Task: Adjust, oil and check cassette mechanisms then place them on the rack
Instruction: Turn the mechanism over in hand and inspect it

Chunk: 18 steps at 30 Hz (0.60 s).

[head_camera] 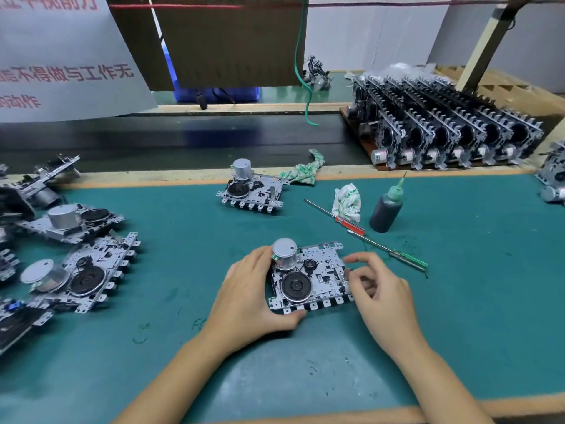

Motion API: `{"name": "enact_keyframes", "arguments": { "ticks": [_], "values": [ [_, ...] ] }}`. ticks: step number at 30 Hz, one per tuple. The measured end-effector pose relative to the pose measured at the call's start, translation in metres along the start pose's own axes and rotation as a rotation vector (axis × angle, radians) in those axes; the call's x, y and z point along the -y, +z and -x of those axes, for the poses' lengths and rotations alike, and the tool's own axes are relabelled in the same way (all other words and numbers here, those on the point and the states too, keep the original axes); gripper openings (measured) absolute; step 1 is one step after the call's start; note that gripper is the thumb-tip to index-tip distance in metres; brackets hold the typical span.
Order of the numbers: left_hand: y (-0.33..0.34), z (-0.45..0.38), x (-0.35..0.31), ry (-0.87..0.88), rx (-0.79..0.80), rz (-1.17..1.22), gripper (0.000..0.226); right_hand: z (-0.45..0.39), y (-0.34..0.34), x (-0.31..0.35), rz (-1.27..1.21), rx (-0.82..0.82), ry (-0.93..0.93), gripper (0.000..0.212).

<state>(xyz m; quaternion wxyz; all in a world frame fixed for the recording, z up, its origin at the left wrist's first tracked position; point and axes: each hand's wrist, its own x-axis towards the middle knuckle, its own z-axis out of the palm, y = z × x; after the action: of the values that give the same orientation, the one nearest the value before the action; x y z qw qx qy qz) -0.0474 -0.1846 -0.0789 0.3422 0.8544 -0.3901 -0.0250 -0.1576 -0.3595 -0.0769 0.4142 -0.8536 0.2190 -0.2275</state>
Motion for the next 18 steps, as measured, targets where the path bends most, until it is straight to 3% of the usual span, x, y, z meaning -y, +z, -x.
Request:
{"name": "enact_keyframes", "arguments": {
  "ticks": [6,18],
  "values": [
    [-0.0043,0.0002,0.0050,0.007,0.111,0.027,0.116,0.0006,-0.0011,0.0004,-0.017,0.010,0.017,0.027],
    [-0.0014,0.0001,0.0071,0.010,0.137,0.051,0.116,-0.0007,-0.0010,-0.0026,-0.141,-0.041,0.022,0.022]
  ]
}}
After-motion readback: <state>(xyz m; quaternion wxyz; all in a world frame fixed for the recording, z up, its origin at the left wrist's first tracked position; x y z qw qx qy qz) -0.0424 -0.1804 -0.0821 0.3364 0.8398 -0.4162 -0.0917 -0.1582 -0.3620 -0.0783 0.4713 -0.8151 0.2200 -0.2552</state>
